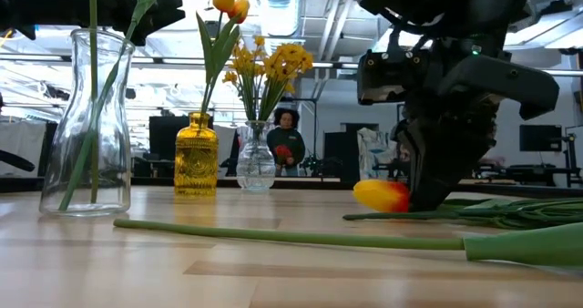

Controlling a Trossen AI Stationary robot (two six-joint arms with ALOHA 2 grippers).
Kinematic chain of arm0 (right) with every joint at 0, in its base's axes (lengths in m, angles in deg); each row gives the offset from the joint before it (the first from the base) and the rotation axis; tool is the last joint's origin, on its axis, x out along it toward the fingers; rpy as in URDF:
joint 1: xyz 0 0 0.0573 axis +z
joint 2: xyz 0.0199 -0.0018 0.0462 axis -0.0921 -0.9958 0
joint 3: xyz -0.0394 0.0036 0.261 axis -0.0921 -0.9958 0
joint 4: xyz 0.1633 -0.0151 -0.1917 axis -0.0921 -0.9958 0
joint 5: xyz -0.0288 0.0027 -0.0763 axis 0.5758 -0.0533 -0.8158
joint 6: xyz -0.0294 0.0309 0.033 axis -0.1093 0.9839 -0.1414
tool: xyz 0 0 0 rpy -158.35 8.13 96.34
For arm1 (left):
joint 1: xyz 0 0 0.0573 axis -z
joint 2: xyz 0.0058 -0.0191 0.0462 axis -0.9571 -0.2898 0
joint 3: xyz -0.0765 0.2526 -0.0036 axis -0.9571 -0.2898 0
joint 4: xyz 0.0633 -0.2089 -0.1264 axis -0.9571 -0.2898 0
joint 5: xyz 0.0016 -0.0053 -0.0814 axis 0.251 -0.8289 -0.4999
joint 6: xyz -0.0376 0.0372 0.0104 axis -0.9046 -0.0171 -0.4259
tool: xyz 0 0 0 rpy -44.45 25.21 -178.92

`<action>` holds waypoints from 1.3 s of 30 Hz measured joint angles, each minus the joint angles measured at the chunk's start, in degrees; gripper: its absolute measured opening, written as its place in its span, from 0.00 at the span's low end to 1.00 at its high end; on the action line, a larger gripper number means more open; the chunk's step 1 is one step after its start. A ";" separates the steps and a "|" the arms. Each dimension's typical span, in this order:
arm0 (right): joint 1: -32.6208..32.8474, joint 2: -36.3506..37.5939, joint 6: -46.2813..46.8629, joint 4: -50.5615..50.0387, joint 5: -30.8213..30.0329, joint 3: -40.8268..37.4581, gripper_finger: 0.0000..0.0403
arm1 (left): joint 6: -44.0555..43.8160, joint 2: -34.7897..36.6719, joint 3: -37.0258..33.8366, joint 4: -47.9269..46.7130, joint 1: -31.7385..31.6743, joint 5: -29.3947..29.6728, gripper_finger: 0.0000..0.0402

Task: Sort flowers into vase by color
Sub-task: Put the yellow tulip into the yellow vase

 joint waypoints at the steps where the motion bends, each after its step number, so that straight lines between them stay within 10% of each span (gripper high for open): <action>1: 0.00 -0.06 -0.01 -0.65 0.08 0.47 0.07 | 0.00 -0.02 0.00 0.00 0.00 0.00 0.45; 16: -3.12 -0.25 -8.48 -11.19 0.17 11.04 0.09 | 0.00 0.00 0.00 0.00 0.02 0.02 0.45; 30: -7.70 11.41 -17.88 -15.92 -15.71 15.31 0.09 | 0.02 -0.02 0.02 0.02 0.02 0.02 0.45; 39: -8.67 21.09 -28.51 9.20 -23.28 8.17 0.09 | 0.02 0.00 0.02 0.00 0.00 0.00 0.45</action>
